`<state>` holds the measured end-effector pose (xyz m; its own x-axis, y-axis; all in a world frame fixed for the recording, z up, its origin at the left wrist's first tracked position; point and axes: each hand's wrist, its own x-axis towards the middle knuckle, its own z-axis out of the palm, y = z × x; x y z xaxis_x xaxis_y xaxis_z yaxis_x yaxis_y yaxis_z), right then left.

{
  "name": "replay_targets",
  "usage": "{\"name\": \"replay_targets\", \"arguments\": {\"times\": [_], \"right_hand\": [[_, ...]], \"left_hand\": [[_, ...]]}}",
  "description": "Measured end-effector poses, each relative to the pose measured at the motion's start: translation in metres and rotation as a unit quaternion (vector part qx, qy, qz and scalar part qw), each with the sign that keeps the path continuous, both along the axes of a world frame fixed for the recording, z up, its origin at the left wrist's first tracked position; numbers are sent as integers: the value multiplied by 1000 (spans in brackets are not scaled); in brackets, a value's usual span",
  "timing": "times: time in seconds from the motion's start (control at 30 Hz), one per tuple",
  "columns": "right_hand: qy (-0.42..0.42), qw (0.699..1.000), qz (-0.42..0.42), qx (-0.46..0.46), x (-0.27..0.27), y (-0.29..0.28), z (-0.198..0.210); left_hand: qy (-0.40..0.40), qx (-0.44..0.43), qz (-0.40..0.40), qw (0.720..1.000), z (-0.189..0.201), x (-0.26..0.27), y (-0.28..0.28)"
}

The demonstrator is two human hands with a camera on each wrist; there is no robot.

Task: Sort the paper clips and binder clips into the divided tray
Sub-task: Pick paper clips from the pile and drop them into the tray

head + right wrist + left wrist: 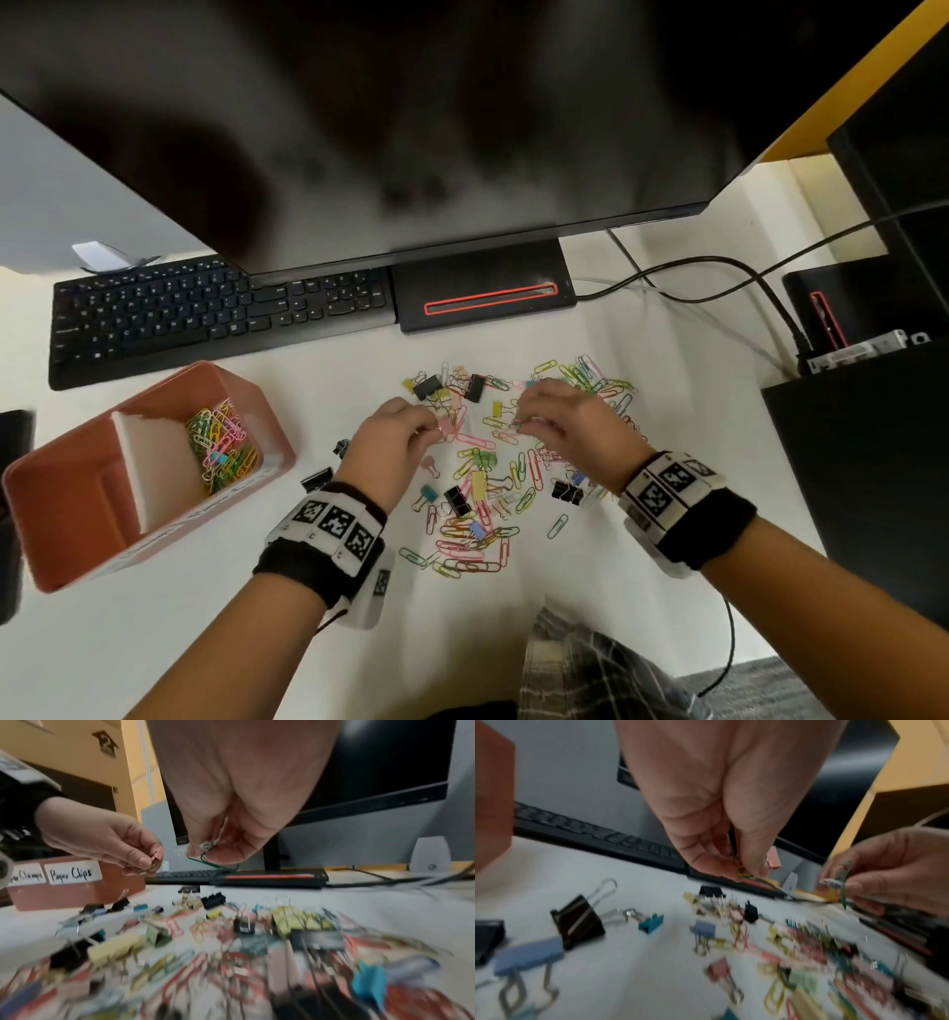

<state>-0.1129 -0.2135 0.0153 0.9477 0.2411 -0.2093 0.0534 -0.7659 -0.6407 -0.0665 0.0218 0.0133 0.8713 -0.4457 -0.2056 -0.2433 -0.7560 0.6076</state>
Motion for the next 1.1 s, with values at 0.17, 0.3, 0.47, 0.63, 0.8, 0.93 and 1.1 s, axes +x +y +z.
{"name": "replay_targets", "arguments": {"times": [0.17,0.3,0.47,0.63,0.8,0.93,1.1], "right_hand": [[-43,998,5,38,20,38,38],[-61,991,32,119,52,123,57],[-25,984,70,159,85,236,64],[53,979,28,196,94,279,52],[66,982,13,177,95,280,42],[47,987,1,153,94,277,35],[46,978,-49,197,95,268,36]], "left_hand": [[-58,-9,93,994,44,2,53],[-49,-19,216,975,73,-1,112],[-37,23,297,954,70,7,173],[0,-35,319,947,57,8,193],[7,-69,320,945,54,4,193],[20,-85,325,942,52,4,193],[15,-61,331,942,53,4,197]]}}
